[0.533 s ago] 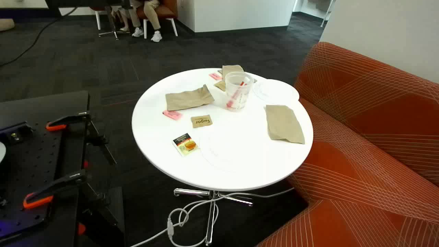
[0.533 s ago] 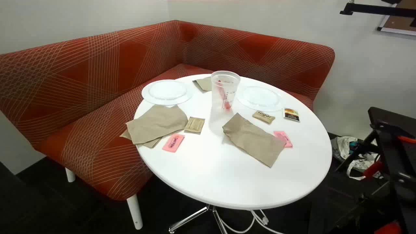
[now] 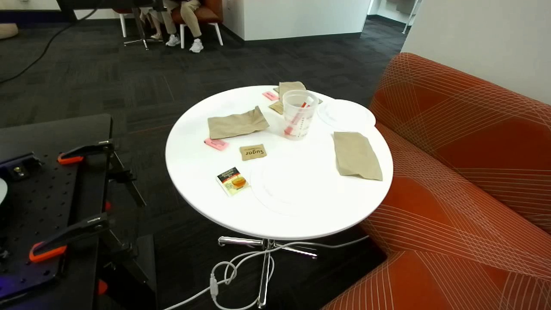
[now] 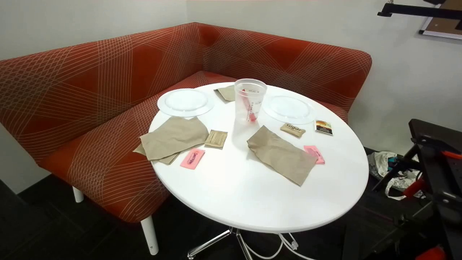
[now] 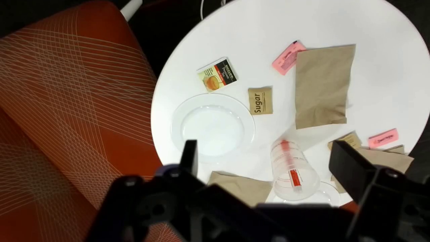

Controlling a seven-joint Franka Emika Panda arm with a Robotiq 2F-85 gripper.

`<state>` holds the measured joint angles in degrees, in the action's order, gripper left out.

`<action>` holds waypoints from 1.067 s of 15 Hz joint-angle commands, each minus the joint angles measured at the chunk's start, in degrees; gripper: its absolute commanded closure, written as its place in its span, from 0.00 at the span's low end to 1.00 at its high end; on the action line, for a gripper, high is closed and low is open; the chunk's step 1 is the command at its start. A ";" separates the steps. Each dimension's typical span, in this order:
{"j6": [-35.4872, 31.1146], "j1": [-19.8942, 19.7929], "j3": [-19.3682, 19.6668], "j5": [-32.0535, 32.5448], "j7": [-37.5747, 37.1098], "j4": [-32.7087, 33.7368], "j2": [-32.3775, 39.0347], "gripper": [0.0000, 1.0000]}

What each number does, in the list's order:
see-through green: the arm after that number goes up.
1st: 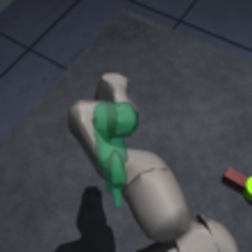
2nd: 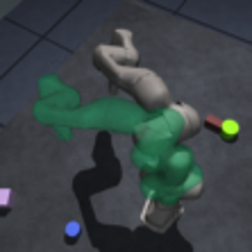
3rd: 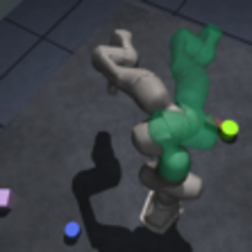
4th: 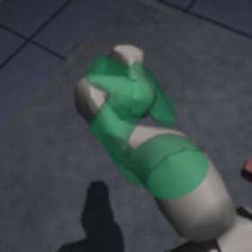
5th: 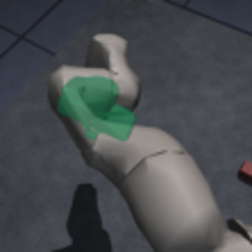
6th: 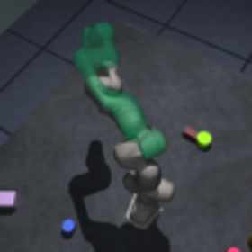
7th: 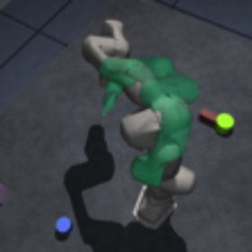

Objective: Remove the red marker from the clear cup

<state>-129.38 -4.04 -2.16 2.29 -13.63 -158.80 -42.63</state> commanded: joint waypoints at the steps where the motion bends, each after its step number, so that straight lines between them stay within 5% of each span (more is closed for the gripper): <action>1: -0.31 -0.51 -1.15 0.27 0.11 0.99 0.68 0.00; 9: -7.93 0.42 -1.77 1.81 2.92 5.46 7.95 0.00; 16: -18.65 0.52 -1.95 3.34 6.24 13.00 21.57 0.00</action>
<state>-145.30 -3.71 -3.98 4.58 -8.82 -151.05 -28.68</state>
